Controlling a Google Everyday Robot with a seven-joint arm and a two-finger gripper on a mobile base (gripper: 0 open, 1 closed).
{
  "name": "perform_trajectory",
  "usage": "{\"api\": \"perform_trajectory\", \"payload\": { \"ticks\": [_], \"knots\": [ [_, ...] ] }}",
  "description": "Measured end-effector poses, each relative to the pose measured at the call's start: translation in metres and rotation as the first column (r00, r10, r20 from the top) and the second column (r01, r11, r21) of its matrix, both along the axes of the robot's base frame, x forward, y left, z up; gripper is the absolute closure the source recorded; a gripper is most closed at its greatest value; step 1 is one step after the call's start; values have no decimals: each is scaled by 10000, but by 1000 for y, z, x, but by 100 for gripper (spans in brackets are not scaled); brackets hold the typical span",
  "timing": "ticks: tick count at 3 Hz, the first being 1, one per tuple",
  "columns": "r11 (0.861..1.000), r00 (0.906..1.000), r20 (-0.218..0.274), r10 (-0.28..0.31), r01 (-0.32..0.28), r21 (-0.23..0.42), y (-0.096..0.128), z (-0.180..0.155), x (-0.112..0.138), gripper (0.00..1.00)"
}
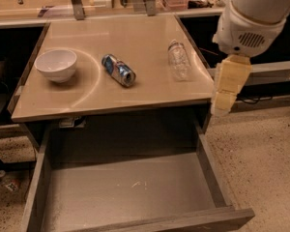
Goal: Place redbull can into top drawer
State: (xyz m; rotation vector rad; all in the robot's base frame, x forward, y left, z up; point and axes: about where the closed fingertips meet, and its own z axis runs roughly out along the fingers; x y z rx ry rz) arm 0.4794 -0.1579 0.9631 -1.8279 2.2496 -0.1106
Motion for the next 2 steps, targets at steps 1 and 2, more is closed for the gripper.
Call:
{"api": "perform_trajectory", "payload": {
  "ticks": [1, 2],
  "knots": [
    [9991, 9990, -282, 344, -351, -249, 32, -14, 22, 0],
    [9989, 9988, -179, 450, -452, -155, 37, -17, 24, 0]
  ]
}}
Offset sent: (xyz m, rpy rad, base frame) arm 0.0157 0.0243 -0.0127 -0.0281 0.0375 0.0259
